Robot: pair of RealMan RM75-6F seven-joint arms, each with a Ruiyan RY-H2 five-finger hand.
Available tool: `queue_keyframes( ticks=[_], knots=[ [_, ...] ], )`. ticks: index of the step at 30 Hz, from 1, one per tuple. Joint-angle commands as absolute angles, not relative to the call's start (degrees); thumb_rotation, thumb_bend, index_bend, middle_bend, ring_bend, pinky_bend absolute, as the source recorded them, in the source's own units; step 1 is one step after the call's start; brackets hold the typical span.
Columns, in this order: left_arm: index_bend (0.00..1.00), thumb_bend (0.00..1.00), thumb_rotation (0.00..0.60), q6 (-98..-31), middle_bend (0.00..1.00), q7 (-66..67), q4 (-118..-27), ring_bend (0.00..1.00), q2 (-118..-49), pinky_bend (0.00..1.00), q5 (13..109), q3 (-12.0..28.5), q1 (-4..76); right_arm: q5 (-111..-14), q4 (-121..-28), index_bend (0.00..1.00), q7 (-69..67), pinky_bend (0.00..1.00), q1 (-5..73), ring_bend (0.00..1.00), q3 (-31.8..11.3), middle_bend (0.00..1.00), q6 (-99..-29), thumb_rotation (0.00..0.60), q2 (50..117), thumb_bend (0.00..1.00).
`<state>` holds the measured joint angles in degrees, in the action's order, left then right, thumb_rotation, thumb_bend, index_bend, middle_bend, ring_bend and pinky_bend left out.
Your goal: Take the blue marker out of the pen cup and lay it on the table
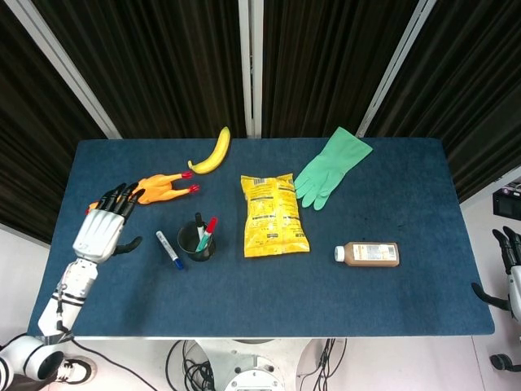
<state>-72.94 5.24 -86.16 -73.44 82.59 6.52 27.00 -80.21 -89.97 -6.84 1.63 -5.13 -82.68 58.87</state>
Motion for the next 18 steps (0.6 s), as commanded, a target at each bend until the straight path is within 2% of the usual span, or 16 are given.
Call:
queue_keyframes(
  ticks=[1, 8, 14, 18],
  knots=[
    [0.0, 0.21, 0.6, -74.34, 0.0, 4.96, -87.95, 0.0, -71.22, 0.12, 81.67, 6.82, 25.32, -80.32, -89.82, 0.0, -6.91, 0.0, 1.65, 0.0, -5.07, 0.0, -82.6, 0.6, 58.93, 0.13],
    [0.0, 0.21, 0.6, -76.33, 0.0, 4.71, -89.49, 0.0, -67.65, 0.08, 79.58, 5.56, 21.36, -80.46, -89.7, 0.0, -6.63, 0.0, 1.83, 0.0, -5.08, 0.0, -82.5, 0.6, 59.23, 0.13],
    [0.0, 0.21, 0.6, -73.48, 0.0, 5.25, -90.85, 0.0, -65.21, 0.05, 77.21, 3.03, 19.2, -81.08, -90.13, 0.0, -5.88, 0.0, 1.88, 0.0, -5.11, 0.0, -83.19, 0.6, 59.8, 0.13],
    [0.0, 0.21, 0.6, -73.87, 0.0, 6.37, -90.65, 0.0, -65.14, 0.05, 76.59, 2.63, 18.12, -81.82, -89.62, 0.0, -5.64, 0.0, 2.2, 0.0, -5.25, 0.0, -83.68, 0.6, 60.91, 0.13]
  ],
)
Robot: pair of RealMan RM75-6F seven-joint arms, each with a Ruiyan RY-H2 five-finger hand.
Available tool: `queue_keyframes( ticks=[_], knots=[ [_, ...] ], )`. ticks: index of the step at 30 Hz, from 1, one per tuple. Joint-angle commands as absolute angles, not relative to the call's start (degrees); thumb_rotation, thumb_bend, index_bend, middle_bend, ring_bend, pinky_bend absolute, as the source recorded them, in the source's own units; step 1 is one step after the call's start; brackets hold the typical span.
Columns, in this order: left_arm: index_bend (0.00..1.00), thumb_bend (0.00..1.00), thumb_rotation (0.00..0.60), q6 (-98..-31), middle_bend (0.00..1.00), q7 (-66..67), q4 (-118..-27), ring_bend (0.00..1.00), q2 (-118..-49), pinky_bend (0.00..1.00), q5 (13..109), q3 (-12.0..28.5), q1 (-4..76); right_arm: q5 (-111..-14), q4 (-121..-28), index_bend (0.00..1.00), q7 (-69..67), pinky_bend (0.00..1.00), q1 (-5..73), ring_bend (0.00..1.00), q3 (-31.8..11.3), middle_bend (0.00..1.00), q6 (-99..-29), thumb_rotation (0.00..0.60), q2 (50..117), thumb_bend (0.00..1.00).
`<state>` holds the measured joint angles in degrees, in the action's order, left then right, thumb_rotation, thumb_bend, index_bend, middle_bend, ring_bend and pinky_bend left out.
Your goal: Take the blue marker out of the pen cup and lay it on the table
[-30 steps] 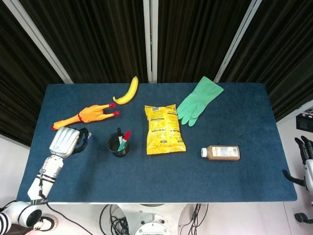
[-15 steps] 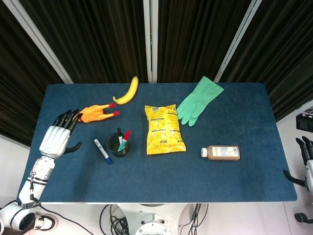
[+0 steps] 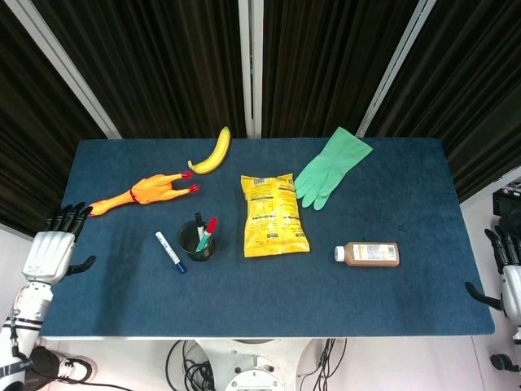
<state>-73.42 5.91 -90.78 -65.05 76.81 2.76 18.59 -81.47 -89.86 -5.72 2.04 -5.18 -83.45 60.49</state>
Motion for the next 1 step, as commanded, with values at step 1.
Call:
queue_keyframes(
  ticks=[1],
  knots=[
    [0.0, 0.21, 0.6, -74.3, 0.0, 6.57, -90.52, 0.0, -65.32, 0.05, 76.62, 2.62, 17.79, -82.12, -89.55, 0.0, -5.51, 0.0, 2.32, 0.0, -5.23, 0.0, -83.75, 0.6, 61.14, 0.13]
  ],
)
